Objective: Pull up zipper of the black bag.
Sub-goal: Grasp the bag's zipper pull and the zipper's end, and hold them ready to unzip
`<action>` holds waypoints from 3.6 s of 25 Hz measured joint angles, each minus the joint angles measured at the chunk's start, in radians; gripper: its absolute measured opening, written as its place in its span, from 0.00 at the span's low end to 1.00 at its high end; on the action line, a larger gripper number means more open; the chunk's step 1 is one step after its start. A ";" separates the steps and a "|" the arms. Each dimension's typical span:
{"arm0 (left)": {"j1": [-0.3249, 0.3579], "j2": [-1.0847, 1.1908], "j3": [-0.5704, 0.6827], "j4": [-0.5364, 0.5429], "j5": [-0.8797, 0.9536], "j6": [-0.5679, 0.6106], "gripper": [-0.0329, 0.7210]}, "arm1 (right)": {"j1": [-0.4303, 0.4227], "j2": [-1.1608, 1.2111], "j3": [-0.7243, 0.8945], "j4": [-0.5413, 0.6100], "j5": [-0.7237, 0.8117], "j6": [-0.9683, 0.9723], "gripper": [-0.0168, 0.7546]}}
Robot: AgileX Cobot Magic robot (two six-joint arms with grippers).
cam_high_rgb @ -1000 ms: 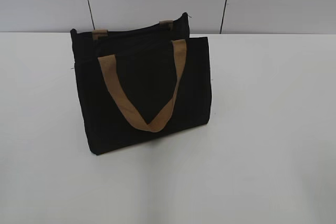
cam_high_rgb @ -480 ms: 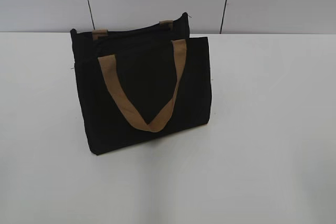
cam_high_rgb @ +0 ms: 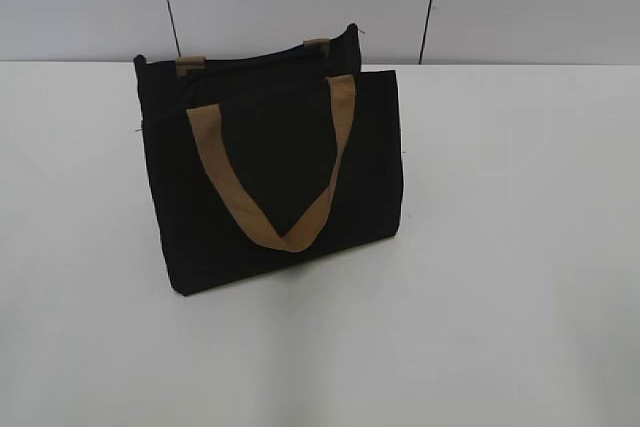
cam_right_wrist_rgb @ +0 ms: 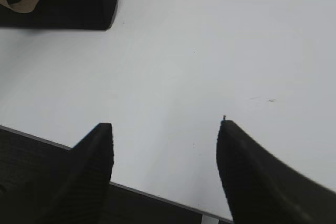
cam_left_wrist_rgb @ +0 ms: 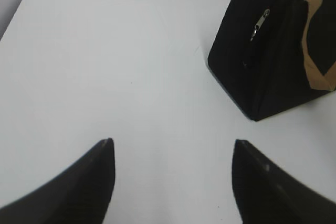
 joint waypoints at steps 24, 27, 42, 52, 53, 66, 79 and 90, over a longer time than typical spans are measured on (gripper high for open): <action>0.000 0.220 -0.030 -0.002 -0.118 0.037 0.74 | 0.000 0.201 -0.129 0.000 0.000 0.015 0.64; 0.000 0.317 -0.030 -0.036 -0.222 0.130 0.74 | 0.000 0.300 -0.187 0.000 0.000 0.016 0.64; 0.000 1.003 -0.031 -0.713 -0.535 0.968 0.74 | 0.000 0.531 -0.257 0.055 0.007 -0.027 0.64; 0.001 1.320 -0.031 -1.242 -0.620 1.729 0.74 | 0.000 0.579 -0.265 0.056 0.031 -0.033 0.64; 0.001 1.350 -0.031 -1.269 -0.620 1.768 0.74 | 0.000 0.584 -0.272 0.056 0.039 -0.033 0.64; 0.002 1.653 -0.043 -1.633 -0.471 2.412 0.69 | 0.000 0.597 -0.314 0.091 0.052 -0.035 0.64; 0.002 1.818 -0.173 -1.641 -0.373 2.433 0.69 | 0.000 0.597 -0.314 0.123 0.053 -0.035 0.64; 0.003 1.878 -0.230 -1.641 -0.372 2.433 0.45 | 0.000 0.597 -0.314 0.133 0.053 -0.037 0.64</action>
